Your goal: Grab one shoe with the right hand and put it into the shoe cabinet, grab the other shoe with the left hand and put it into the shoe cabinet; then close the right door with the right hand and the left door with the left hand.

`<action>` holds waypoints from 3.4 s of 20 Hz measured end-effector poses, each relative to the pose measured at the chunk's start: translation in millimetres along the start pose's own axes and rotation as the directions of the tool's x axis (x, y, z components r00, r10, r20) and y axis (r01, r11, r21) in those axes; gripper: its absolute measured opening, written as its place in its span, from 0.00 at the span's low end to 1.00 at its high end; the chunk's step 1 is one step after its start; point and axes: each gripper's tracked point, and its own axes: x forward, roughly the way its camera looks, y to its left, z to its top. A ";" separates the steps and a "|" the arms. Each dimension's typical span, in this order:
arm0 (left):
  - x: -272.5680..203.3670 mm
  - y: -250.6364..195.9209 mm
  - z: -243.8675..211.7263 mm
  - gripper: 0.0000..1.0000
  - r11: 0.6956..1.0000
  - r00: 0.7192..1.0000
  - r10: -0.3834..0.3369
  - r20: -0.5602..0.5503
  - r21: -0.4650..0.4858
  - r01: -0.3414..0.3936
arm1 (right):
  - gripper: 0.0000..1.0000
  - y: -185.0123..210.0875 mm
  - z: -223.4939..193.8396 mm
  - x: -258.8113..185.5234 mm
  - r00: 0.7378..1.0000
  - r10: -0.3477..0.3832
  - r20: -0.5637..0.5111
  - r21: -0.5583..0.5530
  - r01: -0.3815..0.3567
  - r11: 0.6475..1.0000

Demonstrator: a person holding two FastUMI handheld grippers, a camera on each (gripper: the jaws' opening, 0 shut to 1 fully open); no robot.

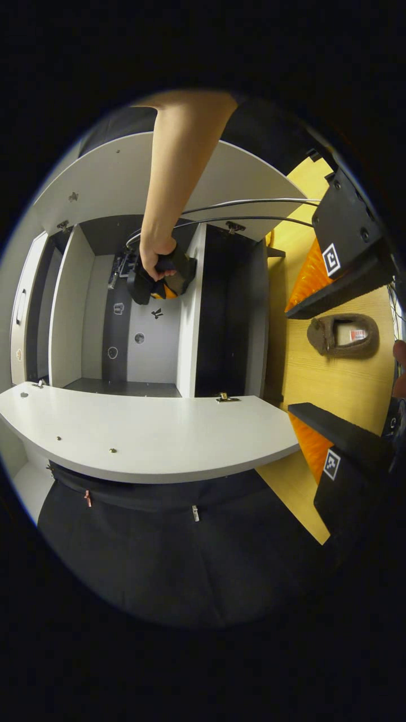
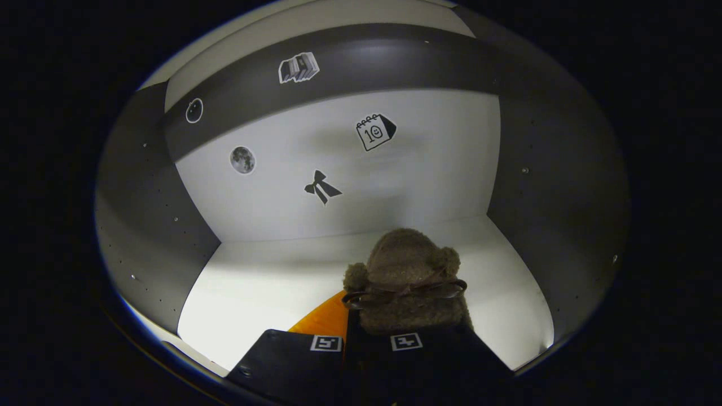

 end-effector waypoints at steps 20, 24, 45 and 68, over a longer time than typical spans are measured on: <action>19.6 7.5 -53.5 0.95 0.998 0.989 -0.068 -0.128 0.007 0.069 | 0.98 10.8 36.3 -249.0 0.905 0.185 0.382 -0.094 -0.161 0.982; 28.4 -0.8 -98.2 0.95 0.991 0.968 -0.113 -0.224 0.039 0.125 | 0.98 -10.0 22.6 -313.9 0.870 0.165 0.465 -0.120 -0.122 0.985; 172.4 -29.8 -212.3 0.46 0.978 0.924 -0.170 -0.344 0.052 0.200 | 0.98 -125.3 -37.7 -462.0 0.867 0.065 0.494 -0.129 -0.001 0.992; 105.8 -29.9 23.6 0.08 0.997 0.965 -0.031 -0.259 0.054 0.046 | 0.96 -160.2 -62.5 -499.3 0.885 0.086 0.458 -0.080 -0.055 0.995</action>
